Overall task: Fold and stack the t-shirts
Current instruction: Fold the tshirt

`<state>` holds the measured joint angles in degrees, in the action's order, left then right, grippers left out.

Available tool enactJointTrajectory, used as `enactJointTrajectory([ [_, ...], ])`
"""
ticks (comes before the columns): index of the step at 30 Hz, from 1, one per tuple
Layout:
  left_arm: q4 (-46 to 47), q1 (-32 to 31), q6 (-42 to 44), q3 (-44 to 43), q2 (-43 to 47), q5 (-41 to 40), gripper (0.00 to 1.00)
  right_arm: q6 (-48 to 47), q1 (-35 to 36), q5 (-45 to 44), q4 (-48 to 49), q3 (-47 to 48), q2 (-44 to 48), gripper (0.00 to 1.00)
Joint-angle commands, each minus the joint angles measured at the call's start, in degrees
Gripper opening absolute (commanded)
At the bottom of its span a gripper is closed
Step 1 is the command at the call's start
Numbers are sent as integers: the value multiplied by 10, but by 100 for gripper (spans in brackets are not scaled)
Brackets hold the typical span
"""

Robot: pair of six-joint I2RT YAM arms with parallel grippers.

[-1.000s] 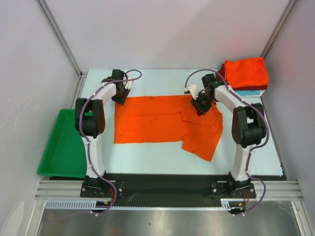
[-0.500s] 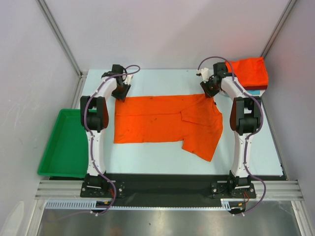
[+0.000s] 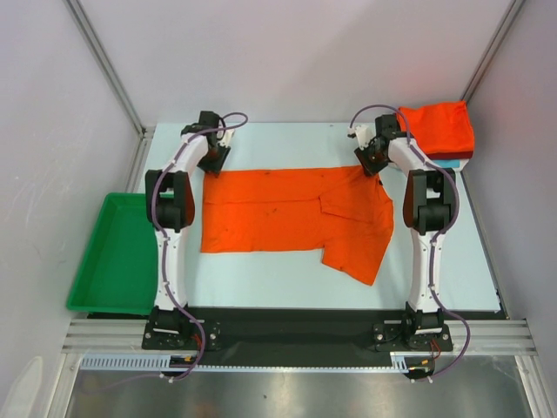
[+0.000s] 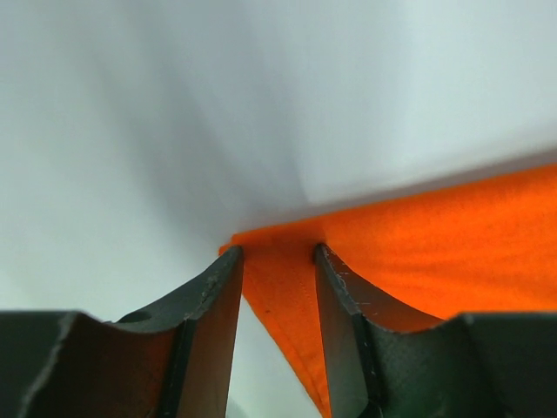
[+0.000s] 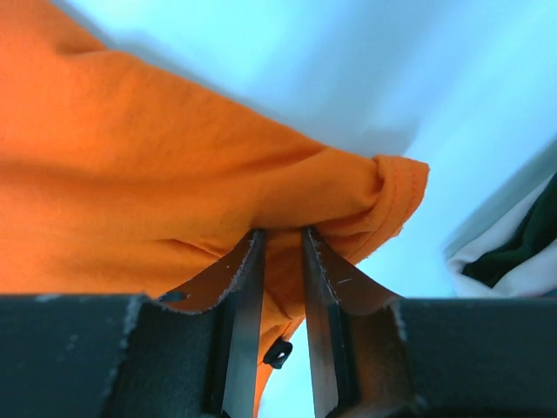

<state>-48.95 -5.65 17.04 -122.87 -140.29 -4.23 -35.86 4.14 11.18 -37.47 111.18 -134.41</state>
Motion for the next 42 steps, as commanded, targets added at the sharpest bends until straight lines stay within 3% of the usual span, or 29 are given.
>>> enactJointTrajectory([
  [1,19,11,19,-46,-51,-53,44,10,-2,-19,25,33,-32,28],
  [9,32,10,42,-129,-90,-79,49,25,11,-49,46,56,-57,28],
  [14,55,3,27,-125,-39,-102,48,53,6,-39,56,55,-10,28],
  [19,61,-15,12,-99,25,-93,48,77,-7,-13,57,33,64,29],
  [26,33,-24,-4,-27,53,-56,45,83,-33,12,47,-31,99,29],
  [36,29,-28,-3,7,52,-52,43,74,-55,106,0,-21,54,29],
  [42,27,-30,1,15,49,-57,43,76,-55,108,-1,-10,29,29],
])
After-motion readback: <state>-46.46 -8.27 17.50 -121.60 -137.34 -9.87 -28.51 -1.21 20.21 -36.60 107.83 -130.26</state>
